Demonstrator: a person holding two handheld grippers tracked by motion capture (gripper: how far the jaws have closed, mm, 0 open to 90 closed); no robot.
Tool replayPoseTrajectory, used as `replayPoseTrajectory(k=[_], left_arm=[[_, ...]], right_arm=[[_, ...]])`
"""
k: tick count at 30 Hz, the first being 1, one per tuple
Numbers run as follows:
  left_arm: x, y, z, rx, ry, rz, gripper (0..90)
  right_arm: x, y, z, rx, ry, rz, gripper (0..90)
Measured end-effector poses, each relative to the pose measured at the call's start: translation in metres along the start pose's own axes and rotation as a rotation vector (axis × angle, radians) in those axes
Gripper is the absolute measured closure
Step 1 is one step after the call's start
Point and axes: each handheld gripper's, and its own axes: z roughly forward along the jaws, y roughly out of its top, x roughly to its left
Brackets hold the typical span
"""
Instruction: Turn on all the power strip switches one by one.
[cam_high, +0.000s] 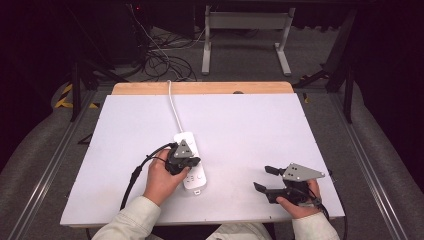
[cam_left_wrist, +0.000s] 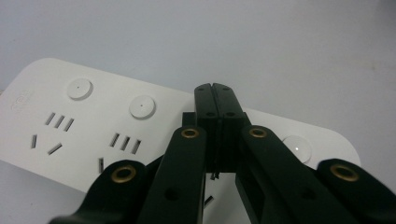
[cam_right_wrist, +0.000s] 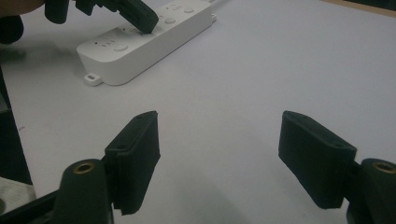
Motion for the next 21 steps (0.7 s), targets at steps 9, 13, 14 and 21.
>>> replayPoseTrajectory(k=[9, 13, 14, 21], left_arm=[[-0.0019, -0.0012, 0.0008, 0.000, 0.011, 0.003, 90.0], [-0.0047, -0.0010, 0.0011, 0.006, 0.027, -0.001, 90.0], [-0.0056, -0.0011, 0.0015, 0.009, 0.031, 0.004, 90.0], [0.0016, -0.0071, -0.0012, -0.057, -0.010, -0.052, 90.0]], right_arm=[[-0.0002, -0.0003, 0.0001, 0.001, 0.001, 0.003, 30.0], [-0.0002, -0.0002, 0.0000, 0.000, 0.001, 0.004, 30.0], [-0.0001, -0.0002, -0.0001, 0.000, 0.000, 0.003, 30.0], [-0.0001, -0.0002, -0.0007, -0.003, 0.003, 0.002, 30.0]])
